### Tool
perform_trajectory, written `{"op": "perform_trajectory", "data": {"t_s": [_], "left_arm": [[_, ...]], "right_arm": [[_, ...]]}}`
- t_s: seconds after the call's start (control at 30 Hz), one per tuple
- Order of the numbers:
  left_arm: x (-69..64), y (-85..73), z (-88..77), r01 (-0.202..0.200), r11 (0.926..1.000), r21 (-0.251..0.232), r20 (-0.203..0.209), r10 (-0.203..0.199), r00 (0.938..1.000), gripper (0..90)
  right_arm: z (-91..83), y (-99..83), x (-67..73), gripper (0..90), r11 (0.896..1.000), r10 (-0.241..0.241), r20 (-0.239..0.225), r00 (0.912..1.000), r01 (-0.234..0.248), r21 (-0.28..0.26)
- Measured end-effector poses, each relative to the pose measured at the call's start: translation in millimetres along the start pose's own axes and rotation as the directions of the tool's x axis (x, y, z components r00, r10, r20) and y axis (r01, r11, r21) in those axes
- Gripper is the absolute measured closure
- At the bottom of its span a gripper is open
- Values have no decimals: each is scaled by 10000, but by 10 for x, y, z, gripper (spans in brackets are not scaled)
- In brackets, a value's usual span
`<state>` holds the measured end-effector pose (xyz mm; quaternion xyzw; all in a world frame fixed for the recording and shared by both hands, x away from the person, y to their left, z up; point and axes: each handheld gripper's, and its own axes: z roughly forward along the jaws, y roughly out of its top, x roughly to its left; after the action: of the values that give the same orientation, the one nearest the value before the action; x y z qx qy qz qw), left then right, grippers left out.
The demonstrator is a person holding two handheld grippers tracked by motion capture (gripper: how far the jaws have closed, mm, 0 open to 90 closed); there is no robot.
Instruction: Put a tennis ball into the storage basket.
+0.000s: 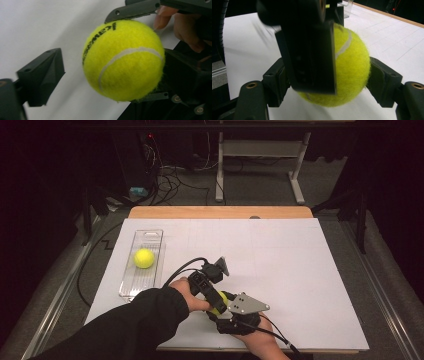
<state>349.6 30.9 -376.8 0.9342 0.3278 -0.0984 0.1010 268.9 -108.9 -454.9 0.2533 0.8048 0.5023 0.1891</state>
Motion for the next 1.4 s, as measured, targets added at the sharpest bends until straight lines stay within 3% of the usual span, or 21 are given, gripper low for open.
{"op": "perform_trajectory", "data": {"t_s": [0.23, 0.3, 0.53, 0.6, 0.67, 0.73, 0.9, 1.07, 1.4], "left_arm": [[-3, 11, 32, 54, 10000, -15, 283, -54, 9996, 209], [-12, 11, 35, 17, 9999, -109, 304, -14, 9995, 256], [-11, 15, 21, 51, 10000, -3, 251, -51, 9997, 268], [-12, 15, 13, 45, 10000, 19, 155, -45, 9999, 268], [3, 14, -6, 101, 9999, -10, 138, -100, 9999, 268], [24, 11, -29, 153, 9999, -34, 53, -152, 9999, 269], [101, -20, -96, 408, 9991, -100, -48, -409, 9992, 269], [221, -70, -167, 711, 9972, -247, -185, -715, 9973, 269], [511, -218, -389, 1246, 9918, -292, -568, -1261, 9904, 269]], "right_arm": [[-11, 13, -13, 273, 10000, -3, 338, 9994, 2, 35], [-3, 7, -26, 272, 10000, -16, 209, 9998, 17, -19], [2, 13, -33, 258, 9999, 41, 262, 9996, -43, 94], [5, 12, -47, 211, 9998, 189, 67, 9998, -189, 16], [17, 12, -68, 106, 9999, 142, -209, 9997, -140, 73], [34, 0, -71, 23, 9997, 246, -124, 9996, -245, 72], [-1, -39, -104, 0, 9989, 450, 99, 9989, -451, 97], [-96, -99, -236, 0, 9976, 689, 293, 9972, -692, 94], [-328, -258, -549, 0, 9935, 1105, 1316, 9851, -1129, 109]]}}
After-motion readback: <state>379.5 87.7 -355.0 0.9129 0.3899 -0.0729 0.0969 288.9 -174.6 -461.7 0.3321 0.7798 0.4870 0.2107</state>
